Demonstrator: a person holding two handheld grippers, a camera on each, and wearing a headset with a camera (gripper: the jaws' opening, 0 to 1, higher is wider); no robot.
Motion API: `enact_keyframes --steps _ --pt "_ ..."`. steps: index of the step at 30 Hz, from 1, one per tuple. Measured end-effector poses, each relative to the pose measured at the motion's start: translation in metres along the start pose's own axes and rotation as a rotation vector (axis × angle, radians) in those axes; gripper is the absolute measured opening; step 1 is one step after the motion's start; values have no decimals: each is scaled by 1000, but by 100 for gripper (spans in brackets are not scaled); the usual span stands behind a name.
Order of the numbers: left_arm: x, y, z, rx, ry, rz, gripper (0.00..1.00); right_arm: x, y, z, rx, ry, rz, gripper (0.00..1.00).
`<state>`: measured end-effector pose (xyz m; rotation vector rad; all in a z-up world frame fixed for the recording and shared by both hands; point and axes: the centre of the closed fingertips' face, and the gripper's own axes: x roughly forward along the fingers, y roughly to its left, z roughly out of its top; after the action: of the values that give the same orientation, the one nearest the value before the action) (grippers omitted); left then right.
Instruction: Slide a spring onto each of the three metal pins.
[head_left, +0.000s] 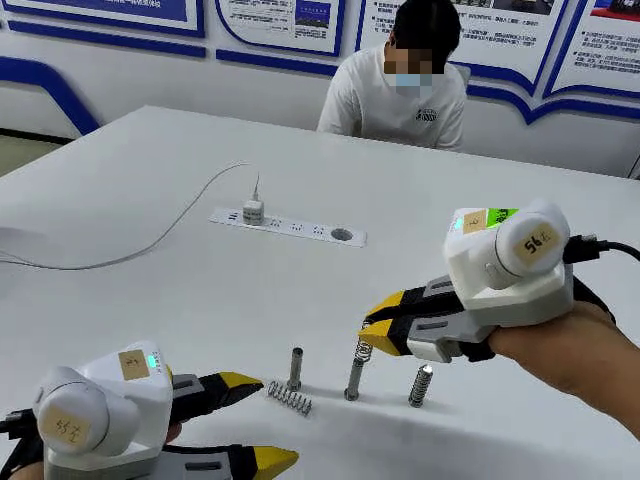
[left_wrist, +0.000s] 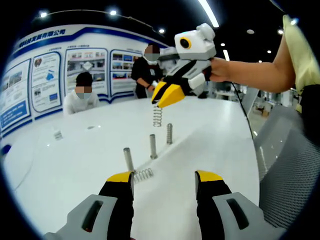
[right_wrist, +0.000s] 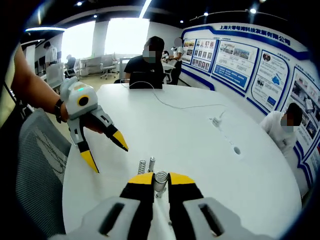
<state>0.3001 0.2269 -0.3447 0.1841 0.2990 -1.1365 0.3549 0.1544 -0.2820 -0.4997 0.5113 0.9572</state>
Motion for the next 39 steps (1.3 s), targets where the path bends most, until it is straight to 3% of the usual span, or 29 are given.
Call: enact_keyframes --steps 17,39 --pt "-1 2 -3 -17 7 6 53 17 -7 -11 22 28 7 11" --pt "-2 1 -8 -26 15 7 52 37 -4 -34 51 65 15 12"
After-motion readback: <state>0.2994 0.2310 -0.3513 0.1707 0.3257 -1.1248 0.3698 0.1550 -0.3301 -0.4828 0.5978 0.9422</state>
